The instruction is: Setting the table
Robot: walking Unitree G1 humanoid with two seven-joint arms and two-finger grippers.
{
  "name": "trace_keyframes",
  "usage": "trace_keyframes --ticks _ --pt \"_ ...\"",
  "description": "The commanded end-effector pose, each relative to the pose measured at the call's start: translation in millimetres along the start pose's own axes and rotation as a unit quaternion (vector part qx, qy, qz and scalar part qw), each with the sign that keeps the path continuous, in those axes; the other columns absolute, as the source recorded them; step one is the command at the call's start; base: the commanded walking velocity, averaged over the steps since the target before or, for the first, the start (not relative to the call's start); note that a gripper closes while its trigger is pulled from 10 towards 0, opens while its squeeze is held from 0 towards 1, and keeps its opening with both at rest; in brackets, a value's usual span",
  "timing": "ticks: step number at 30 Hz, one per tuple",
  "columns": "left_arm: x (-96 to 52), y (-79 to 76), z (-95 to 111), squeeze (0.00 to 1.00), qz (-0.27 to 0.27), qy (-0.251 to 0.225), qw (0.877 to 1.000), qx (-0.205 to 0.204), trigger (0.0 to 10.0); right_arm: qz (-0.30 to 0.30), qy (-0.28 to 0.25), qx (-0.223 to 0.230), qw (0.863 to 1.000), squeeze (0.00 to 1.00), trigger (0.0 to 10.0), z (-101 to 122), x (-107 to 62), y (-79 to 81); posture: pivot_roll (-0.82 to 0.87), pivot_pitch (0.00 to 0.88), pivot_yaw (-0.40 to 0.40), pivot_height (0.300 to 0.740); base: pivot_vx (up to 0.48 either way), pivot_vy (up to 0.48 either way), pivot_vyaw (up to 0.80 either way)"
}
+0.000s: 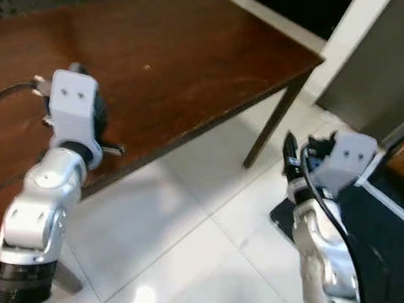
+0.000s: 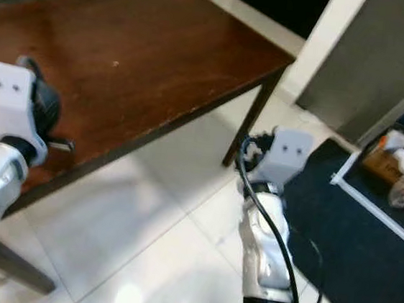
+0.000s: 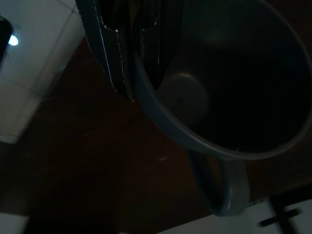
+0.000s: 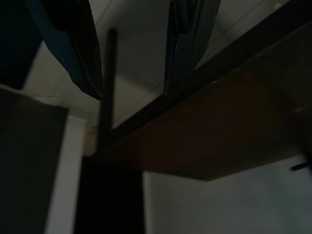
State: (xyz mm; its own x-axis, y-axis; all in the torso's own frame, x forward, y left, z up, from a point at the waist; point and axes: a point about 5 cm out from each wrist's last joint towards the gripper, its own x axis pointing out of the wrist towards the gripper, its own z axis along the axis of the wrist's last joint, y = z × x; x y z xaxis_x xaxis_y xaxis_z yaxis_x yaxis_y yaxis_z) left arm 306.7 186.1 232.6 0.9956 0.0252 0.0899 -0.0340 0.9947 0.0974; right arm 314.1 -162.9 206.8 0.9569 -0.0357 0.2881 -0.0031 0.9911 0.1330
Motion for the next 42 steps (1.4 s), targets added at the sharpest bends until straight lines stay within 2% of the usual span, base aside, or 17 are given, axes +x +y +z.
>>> trace_keyframes --ticks 1,8,35,42 --pt "-1.7 2.2 -0.9 0.0 0.004 -0.001 1.0 0.004 10.0 -0.009 0.013 0.002 1.0 0.0 10.0 -6.4 -3.8 -2.8 0.07 0.122 0.024 0.74 0.0 0.0 -0.8" --pt "-1.2 1.2 -0.2 0.0 0.003 -0.006 1.0 0.003 10.0 -0.011 0.008 0.001 1.0 0.0 10.0 -5.2 -4.3 -3.8 0.07 0.122 0.026 0.74 0.0 0.0 -0.66" --pt "-2.0 -0.7 -0.5 0.0 -0.006 -0.01 1.0 0.005 10.0 -0.004 -0.004 0.002 1.0 0.0 10.0 -1.4 -4.9 -2.3 0.07 0.128 0.026 0.74 0.293 0.0 0.0" --pt "-2.4 -1.3 -1.0 0.0 -0.007 -0.01 1.0 0.008 10.0 -0.005 -0.003 0.001 1.0 0.0 10.0 -2.3 -5.0 -2.6 0.07 0.122 0.026 0.74 0.103 0.0 0.0"
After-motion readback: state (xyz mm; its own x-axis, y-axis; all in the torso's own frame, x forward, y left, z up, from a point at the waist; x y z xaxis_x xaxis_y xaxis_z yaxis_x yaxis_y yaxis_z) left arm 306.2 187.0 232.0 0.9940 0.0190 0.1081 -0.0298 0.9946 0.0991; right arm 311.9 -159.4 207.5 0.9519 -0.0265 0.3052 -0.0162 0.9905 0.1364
